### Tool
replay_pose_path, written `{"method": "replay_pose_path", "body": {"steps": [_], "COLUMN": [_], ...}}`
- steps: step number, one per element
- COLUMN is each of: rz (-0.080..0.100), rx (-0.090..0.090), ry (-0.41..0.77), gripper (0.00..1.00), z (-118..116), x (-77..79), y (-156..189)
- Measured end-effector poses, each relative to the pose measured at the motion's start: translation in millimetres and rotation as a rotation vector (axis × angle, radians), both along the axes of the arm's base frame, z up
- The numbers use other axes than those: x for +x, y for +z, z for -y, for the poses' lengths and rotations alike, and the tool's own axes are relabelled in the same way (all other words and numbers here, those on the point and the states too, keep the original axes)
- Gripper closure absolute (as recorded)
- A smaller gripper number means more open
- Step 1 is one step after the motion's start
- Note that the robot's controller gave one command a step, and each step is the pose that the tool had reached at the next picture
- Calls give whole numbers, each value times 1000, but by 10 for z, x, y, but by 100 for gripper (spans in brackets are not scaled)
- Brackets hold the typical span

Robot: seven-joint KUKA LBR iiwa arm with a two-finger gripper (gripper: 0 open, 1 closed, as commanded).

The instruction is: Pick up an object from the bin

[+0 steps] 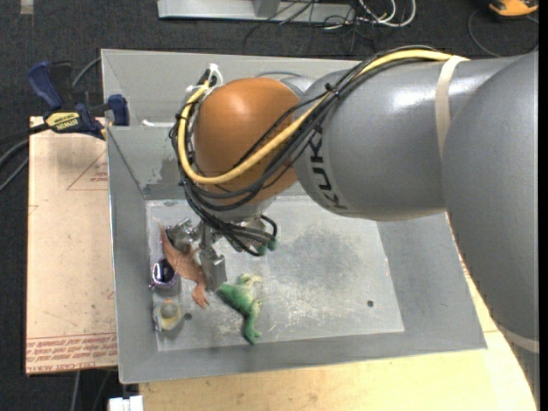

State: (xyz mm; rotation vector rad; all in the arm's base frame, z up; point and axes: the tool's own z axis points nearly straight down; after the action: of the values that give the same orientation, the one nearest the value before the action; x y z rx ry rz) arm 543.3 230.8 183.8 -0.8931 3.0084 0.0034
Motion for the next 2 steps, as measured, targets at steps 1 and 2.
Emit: {"method": "replay_pose_path", "body": {"steps": [1,2], "rz": [1,12], "rx": [-1,10], "ry": [83,-40], "gripper": [100,100], "z": [692,11], "x": [90,426], "y": [66,-1074]}}
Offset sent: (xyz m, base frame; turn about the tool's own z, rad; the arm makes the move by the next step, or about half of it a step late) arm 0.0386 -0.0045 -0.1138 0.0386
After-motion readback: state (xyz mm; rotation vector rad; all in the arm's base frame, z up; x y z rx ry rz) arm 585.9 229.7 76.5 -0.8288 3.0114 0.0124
